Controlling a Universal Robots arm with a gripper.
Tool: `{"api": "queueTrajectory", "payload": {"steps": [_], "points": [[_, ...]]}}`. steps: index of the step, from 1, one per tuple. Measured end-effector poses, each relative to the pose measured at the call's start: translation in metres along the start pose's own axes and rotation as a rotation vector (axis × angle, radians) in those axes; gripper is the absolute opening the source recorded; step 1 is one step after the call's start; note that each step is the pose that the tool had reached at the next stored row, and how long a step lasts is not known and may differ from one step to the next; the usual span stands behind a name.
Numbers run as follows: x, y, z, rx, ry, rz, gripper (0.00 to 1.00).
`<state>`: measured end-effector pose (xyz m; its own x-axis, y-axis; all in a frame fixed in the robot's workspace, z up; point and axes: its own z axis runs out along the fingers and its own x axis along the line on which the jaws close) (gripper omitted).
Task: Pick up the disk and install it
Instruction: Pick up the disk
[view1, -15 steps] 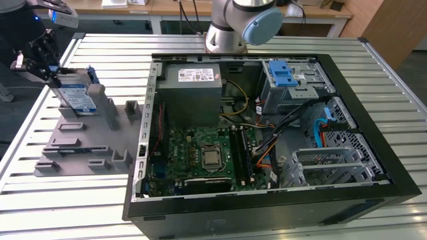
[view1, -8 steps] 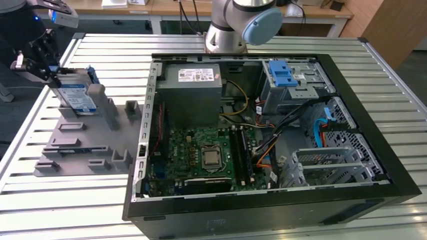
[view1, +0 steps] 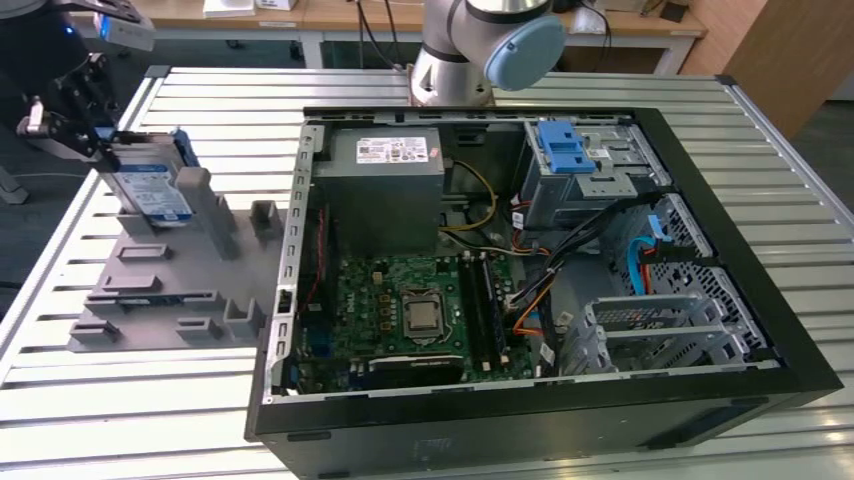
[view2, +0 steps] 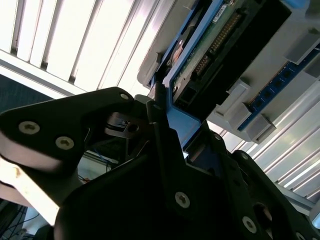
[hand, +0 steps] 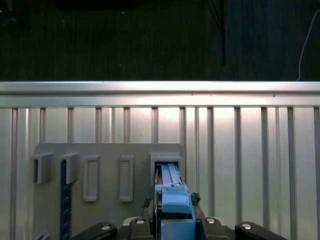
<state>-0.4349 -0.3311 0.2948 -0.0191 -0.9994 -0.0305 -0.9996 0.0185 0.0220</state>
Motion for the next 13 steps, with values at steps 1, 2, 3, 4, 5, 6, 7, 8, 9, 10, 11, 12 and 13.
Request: {"api": "queueTrajectory", "payload": {"steps": [1, 2, 3, 4, 5, 6, 7, 8, 9, 10, 11, 12, 13], "points": [[0.0000, 0.0000, -0.0012, 0.0001, 0.0000, 0.000, 0.36], [-0.0001, 0.0001, -0.0024, 0.0000, 0.0001, 0.000, 0.36], [-0.0001, 0.0001, -0.0037, 0.0000, 0.0002, 0.000, 0.36], [-0.0002, 0.0001, -0.0050, 0.0000, 0.0002, 0.000, 0.36], [-0.0002, 0.0001, -0.0063, 0.0000, 0.0002, 0.000, 0.36], [-0.0002, 0.0002, -0.0073, 0.0000, 0.0003, 0.000, 0.36], [-0.0002, 0.0002, -0.0076, 0.0001, 0.0002, 0.000, 0.36], [-0.0002, 0.0002, -0.0075, 0.0002, 0.0001, 0.000, 0.36], [-0.0002, 0.0002, -0.0077, 0.0001, 0.0002, 0.000, 0.36], [-0.0002, 0.0002, -0.0078, 0.0001, 0.0003, 0.000, 0.36], [-0.0002, 0.0002, -0.0079, 0.0001, 0.0002, 0.000, 0.36], [-0.0003, 0.0002, -0.0081, 0.0000, 0.0002, 0.000, 0.36], [-0.0002, 0.0002, -0.0084, -0.0002, 0.0001, 0.000, 0.36]]}}
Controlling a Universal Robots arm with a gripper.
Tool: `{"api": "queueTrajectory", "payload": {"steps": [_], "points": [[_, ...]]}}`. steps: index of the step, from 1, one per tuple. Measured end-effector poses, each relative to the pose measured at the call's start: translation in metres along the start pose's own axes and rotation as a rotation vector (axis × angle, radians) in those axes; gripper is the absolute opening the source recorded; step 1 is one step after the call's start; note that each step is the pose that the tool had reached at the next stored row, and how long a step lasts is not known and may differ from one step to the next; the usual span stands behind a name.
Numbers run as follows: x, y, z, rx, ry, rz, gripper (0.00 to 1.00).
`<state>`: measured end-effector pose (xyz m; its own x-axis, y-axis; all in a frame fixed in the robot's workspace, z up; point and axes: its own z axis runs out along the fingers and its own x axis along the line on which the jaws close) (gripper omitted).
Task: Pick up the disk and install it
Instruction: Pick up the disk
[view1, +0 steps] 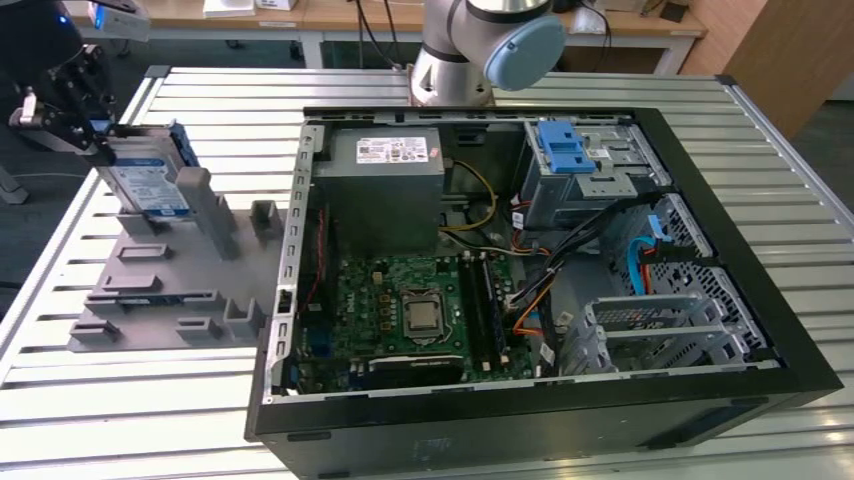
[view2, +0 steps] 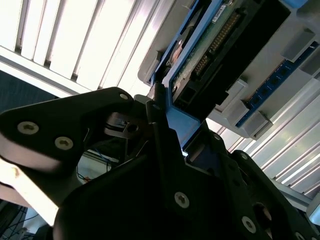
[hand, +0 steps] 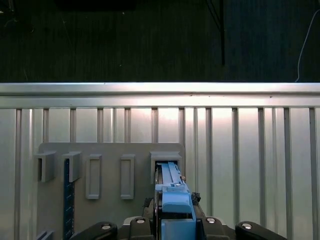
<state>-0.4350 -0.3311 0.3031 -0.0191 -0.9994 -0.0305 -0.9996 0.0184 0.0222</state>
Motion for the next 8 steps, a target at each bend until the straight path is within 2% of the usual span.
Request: {"api": "queueTrajectory", "payload": {"steps": [8], "points": [[0.0000, 0.0000, -0.0014, 0.0001, -0.0002, 0.000, 0.36]]}}
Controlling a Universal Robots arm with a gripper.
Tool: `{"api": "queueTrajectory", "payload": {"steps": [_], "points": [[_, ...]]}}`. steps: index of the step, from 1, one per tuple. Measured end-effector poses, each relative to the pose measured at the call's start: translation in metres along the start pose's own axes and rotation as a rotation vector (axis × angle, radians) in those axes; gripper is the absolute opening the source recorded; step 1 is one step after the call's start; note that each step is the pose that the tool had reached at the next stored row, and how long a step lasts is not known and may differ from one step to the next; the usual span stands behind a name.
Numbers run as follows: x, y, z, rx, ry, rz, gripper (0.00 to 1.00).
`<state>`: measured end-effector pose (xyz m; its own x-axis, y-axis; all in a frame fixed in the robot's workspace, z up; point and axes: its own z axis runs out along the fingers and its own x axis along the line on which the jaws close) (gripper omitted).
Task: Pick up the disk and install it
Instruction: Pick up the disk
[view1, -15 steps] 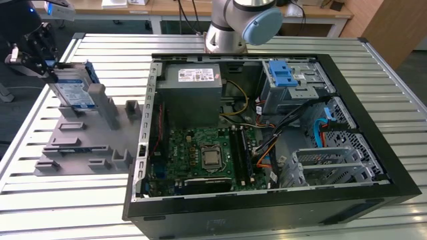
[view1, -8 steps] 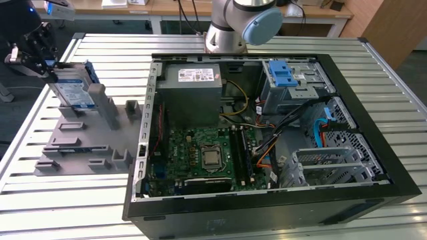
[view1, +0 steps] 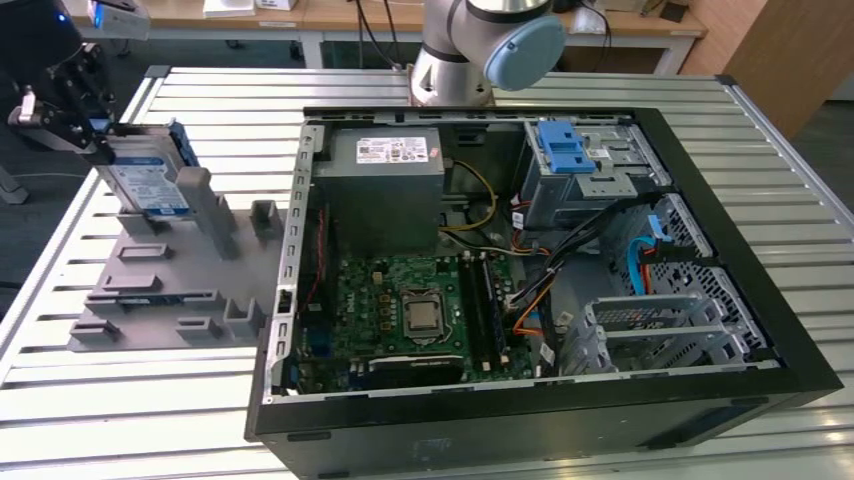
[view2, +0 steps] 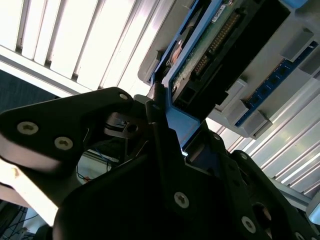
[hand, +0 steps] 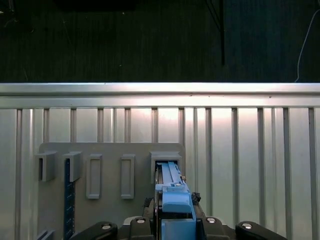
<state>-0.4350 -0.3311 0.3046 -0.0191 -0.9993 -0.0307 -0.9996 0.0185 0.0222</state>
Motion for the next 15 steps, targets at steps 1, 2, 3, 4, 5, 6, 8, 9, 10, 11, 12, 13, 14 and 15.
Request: {"api": "queueTrajectory", "payload": {"steps": [1, 2, 3, 4, 5, 6, 8, 9, 10, 11, 12, 13, 14, 15], "points": [[0.0000, 0.0000, -0.0004, -0.0002, 0.0001, 0.000, 0.36], [0.0000, 0.0000, -0.0011, -0.0003, 0.0002, 0.000, 0.36], [-0.0001, 0.0000, -0.0017, 0.0000, 0.0001, 0.000, 0.36], [-0.0001, 0.0000, -0.0023, 0.0001, 0.0000, 0.000, 0.36], [-0.0001, 0.0001, -0.0030, 0.0000, 0.0000, 0.000, 0.36], [-0.0001, 0.0001, -0.0038, 0.0001, 0.0000, 0.000, 0.36], [-0.0002, 0.0001, -0.0054, 0.0000, 0.0000, 0.000, 0.36], [-0.0002, 0.0001, -0.0062, 0.0001, 0.0000, 0.000, 0.36], [-0.0002, 0.0001, -0.0070, 0.0001, 0.0000, 0.000, 0.36], [-0.0003, 0.0002, -0.0078, 0.0002, 0.0000, 0.000, 0.36], [-0.0003, 0.0002, -0.0086, 0.0001, -0.0001, 0.000, 0.36], [-0.0003, 0.0002, -0.0094, 0.0001, 0.0000, 0.000, 0.36], [-0.0003, 0.0002, -0.0103, 0.0001, 0.0000, 0.000, 0.36], [-0.0003, 0.0002, -0.0111, 0.0001, 0.0000, 0.000, 0.36]]}}
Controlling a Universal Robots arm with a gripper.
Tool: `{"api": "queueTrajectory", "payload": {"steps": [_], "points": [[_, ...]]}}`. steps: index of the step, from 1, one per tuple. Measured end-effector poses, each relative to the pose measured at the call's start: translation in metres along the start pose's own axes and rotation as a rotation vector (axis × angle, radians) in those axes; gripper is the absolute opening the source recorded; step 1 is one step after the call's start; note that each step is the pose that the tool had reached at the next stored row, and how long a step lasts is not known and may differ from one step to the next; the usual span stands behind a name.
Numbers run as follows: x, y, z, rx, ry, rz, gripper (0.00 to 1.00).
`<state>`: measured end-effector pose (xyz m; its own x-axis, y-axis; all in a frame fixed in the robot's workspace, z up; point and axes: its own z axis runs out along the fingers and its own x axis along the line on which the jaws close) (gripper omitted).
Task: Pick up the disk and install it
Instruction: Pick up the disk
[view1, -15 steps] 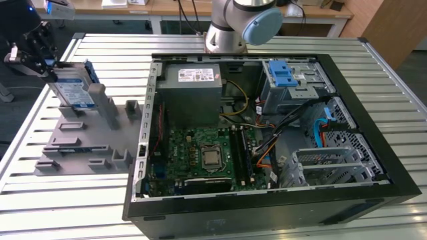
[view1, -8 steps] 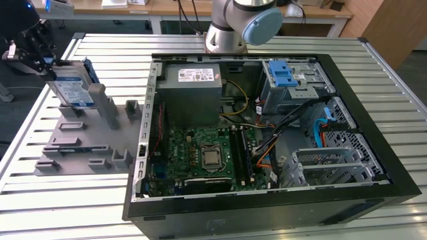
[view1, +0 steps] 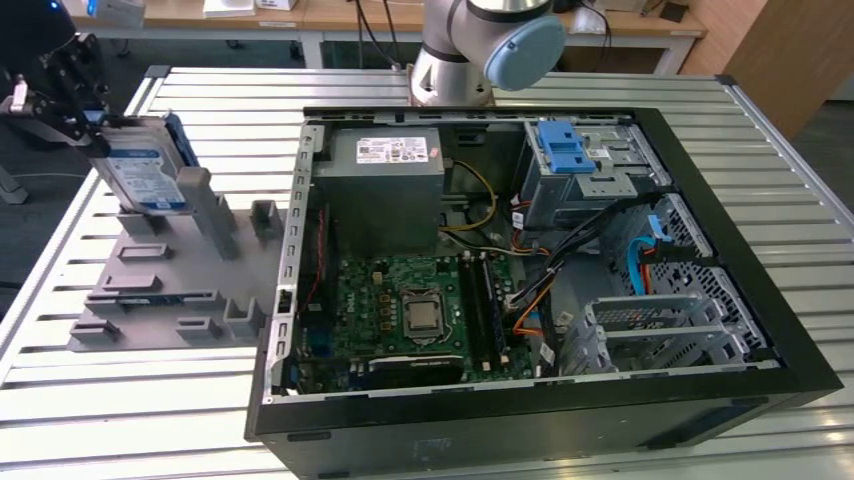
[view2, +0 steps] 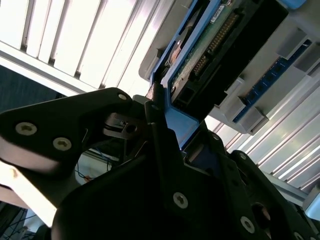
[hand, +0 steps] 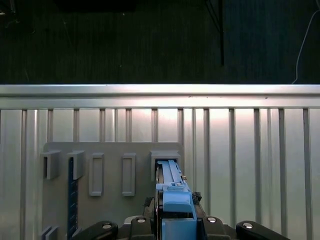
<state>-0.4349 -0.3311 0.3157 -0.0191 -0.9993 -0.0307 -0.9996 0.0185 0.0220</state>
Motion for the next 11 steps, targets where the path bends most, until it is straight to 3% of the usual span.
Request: {"api": "queueTrajectory", "payload": {"steps": [11], "points": [[-0.0002, 0.0001, -0.0064, 0.0000, 0.0000, 0.000, 0.36]]}}
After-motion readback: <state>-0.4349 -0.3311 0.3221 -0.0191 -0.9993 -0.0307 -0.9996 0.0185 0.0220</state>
